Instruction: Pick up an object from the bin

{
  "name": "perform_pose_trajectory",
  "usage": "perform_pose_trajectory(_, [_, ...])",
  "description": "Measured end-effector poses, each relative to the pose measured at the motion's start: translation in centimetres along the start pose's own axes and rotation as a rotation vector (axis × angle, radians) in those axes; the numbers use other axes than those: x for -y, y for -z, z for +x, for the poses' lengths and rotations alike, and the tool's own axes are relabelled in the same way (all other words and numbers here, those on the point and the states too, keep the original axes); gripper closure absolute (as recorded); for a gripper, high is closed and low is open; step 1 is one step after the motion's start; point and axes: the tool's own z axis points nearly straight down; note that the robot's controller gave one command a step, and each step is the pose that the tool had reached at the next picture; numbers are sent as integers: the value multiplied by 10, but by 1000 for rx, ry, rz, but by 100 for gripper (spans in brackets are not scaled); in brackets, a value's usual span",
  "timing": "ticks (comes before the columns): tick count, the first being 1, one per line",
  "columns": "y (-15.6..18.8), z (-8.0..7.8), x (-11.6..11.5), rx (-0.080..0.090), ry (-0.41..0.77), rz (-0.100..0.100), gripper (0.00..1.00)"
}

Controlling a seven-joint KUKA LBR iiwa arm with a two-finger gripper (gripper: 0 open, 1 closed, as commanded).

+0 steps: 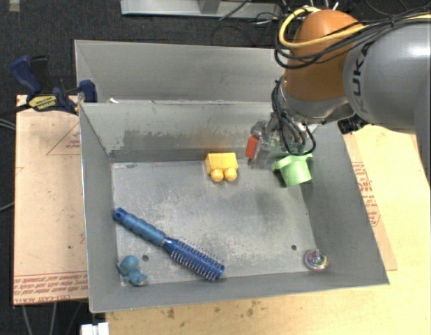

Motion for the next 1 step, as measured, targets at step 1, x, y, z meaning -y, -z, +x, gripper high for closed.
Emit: perform_pose_trajectory(1, [120,-7,17,1,-24,2,100])
